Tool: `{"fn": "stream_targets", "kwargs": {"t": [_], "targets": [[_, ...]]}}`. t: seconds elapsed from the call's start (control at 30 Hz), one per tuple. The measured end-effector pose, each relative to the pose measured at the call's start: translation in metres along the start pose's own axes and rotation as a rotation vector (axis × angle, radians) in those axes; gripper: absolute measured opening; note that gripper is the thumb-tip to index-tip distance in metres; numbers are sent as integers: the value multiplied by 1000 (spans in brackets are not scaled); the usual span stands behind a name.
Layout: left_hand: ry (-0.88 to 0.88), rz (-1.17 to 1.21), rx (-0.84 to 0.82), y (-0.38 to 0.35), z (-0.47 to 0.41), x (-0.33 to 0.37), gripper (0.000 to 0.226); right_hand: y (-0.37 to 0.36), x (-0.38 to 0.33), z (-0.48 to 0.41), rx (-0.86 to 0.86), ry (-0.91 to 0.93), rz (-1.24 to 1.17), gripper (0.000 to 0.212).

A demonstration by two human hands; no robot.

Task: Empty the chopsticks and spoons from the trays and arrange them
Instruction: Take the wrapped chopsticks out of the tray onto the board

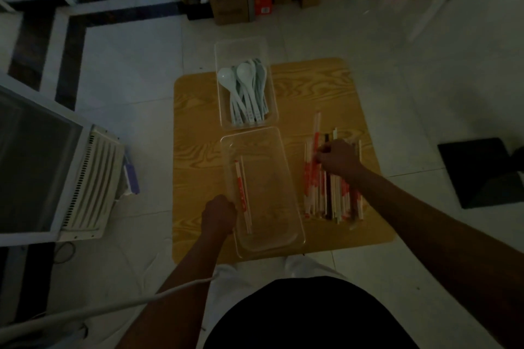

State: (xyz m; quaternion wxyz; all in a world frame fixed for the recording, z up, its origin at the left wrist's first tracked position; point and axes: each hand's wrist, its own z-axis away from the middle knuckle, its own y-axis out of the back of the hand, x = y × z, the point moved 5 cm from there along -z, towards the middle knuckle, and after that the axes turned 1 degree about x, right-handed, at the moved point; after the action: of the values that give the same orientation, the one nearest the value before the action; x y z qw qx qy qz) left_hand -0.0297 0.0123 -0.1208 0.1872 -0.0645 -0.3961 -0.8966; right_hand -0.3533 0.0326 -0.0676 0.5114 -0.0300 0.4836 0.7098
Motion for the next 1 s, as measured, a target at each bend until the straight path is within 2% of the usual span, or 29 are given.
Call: {"fn": "stream_targets", "kwargs": {"t": [0.13, 0.23, 0.4, 0.57, 0.73, 1.0], "targets": [[19, -11, 14, 4, 7, 5, 16, 24, 60, -14, 35, -153, 94, 26], [24, -19, 32, 2, 5, 5, 20, 17, 82, -13, 10, -177, 204, 19], [33, -46, 23, 2, 6, 6, 21, -1, 86, -13, 38, -198, 212, 12], [26, -40, 16, 2, 4, 4, 23, -4, 83, -13, 166, -253, 211, 25], [-2, -50, 38, 2, 5, 3, 29, -3, 82, -6, 215, -308, 227, 22], [-176, -151, 270, 21, 18, 30, 32, 2, 80, -5, 270, -337, 212, 20]]}}
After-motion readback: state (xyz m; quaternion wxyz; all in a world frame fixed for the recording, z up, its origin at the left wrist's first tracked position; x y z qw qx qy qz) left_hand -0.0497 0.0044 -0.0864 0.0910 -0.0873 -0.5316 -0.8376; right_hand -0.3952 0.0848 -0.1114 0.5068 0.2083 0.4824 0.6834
